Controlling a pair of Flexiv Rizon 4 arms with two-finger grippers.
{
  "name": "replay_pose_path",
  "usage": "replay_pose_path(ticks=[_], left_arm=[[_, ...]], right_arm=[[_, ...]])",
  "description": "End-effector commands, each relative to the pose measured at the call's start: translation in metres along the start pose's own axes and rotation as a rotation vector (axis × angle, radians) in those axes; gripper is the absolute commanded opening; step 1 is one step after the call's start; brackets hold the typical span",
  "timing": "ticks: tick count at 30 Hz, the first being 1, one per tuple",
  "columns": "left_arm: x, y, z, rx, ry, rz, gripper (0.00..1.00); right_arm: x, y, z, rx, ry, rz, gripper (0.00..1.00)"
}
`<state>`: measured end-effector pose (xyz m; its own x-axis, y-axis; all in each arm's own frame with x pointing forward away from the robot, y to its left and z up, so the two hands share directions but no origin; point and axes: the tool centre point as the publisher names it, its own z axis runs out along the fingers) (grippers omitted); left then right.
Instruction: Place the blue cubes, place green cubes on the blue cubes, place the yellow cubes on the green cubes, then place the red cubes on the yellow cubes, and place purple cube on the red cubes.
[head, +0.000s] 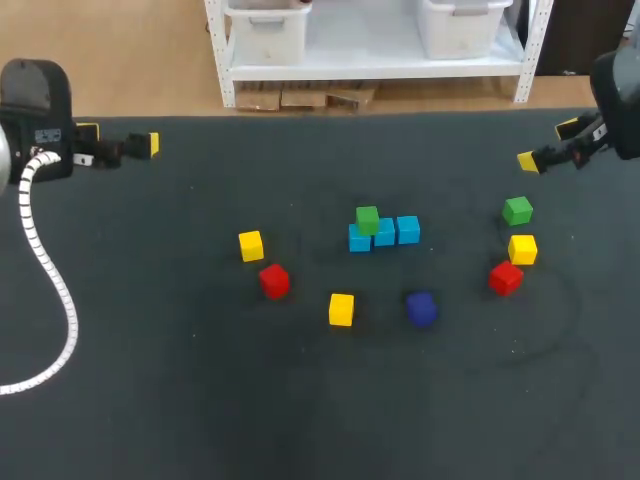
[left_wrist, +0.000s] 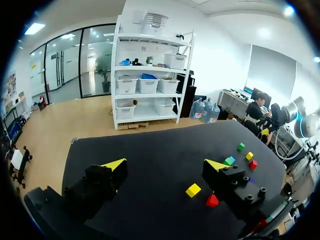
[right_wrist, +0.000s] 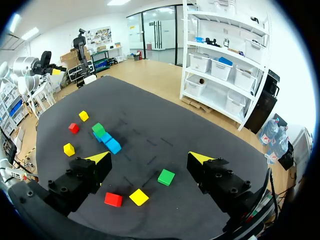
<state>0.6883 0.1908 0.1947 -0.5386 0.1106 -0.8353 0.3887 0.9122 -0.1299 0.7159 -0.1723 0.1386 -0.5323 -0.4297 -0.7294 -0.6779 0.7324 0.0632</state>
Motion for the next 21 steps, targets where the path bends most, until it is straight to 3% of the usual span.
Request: replay_pose_path(ticks=[1, 4, 11, 21], left_arm=[[0.000, 0.003, -0.001, 0.023, -0.003, 0.000, 1.00], [0.000, 0.003, -0.001, 0.023, -0.003, 0.000, 1.00], [0.000, 0.003, -0.001, 0.023, -0.003, 0.000, 1.00], [0.000, 0.003, -0.001, 0.023, -0.003, 0.000, 1.00]], right_arm=[[0.000, 0.001, 0.000, 0.004, 0.002, 0.001, 1.00], [0.001, -0.002, 0.003, -0.020, 0.054, -0.020, 1.00], [0.006, -0.011, 0.010, -0.104, 0.216, -0.195, 1.00], [0.005, -0.020, 0.044, -0.230, 0.455, -0.540, 1.00]])
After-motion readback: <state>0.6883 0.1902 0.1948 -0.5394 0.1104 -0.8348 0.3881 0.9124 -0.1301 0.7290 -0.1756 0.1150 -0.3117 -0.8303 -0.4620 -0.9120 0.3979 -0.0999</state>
